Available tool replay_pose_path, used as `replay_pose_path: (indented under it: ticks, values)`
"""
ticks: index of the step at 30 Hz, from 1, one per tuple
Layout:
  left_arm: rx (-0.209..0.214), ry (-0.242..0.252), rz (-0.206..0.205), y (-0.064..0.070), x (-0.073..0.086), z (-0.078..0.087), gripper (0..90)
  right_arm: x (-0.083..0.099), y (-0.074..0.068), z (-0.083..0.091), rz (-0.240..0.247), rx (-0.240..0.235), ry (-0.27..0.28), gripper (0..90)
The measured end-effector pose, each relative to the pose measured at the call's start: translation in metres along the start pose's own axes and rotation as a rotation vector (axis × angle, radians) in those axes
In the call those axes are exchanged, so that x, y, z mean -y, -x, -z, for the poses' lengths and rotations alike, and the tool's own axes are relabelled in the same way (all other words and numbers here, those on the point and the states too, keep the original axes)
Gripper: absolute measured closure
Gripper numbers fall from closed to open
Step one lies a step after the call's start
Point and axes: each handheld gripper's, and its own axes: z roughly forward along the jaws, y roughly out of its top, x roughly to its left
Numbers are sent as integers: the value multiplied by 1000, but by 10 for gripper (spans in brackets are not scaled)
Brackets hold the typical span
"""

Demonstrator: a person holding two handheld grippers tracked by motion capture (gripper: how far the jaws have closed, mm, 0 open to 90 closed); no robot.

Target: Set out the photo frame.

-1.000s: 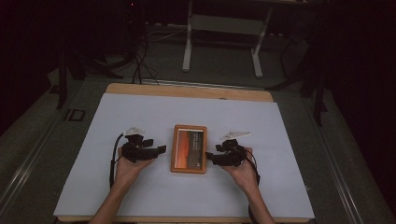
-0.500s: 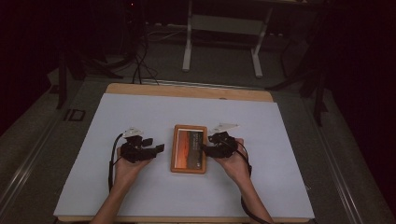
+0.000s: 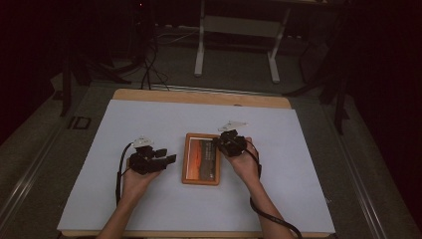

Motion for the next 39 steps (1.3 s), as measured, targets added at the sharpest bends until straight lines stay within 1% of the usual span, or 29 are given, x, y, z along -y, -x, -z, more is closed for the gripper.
replay_pose_path:
  ticks: [2, 7, 9, 13, 20, 22, 26, 28, 31, 32, 35, 36, 37, 39]
  values:
    - [9, 1, -1, 1, 0, 0, 497, -1, 2, -6, 11, 14, -10, 897]
    - [13, 0, -1, 1, 0, 0, 513, -4, 3, -12, 14, 20, -12, 898]
    - [12, -1, -2, 0, 0, 0, 512, -5, 3, -12, 12, 20, -14, 898]
    - [9, 4, 4, 0, 0, 0, 507, -7, 7, -12, -2, 5, -35, 898]
    - [3, 7, 21, -3, 0, 2, 505, -8, 11, -13, 7, -2, -46, 899]
    - [1, 7, 20, -3, 0, 2, 505, -8, 12, -13, 0, 0, -61, 899]
    - [0, 7, 18, -3, 0, 2, 503, -7, 14, -13, -5, 0, -69, 900]
    - [-3, 7, 19, -3, 0, 3, 500, -4, 19, -14, -26, -5, -71, 900]
    - [-4, 6, 21, -3, 0, 3, 496, -2, 21, -14, -37, -3, -69, 900]
    - [0, 5, 24, -3, 0, 2, 495, 3, 24, -15, -58, -2, -72, 900]
    - [0, 4, 20, -2, -1, 2, 495, 8, 27, -17, -69, 5, -82, 900]
    - [1, 4, 20, -1, -1, 2, 495, 13, 30, -19, -78, 17, -100, 900]
    - [1, 4, 20, -1, -1, 2, 494, 14, 31, -21, -81, 20, -107, 900]
    - [1, 3, 21, -1, -1, 2, 494, 17, 33, -21, -79, 14, -100, 900]
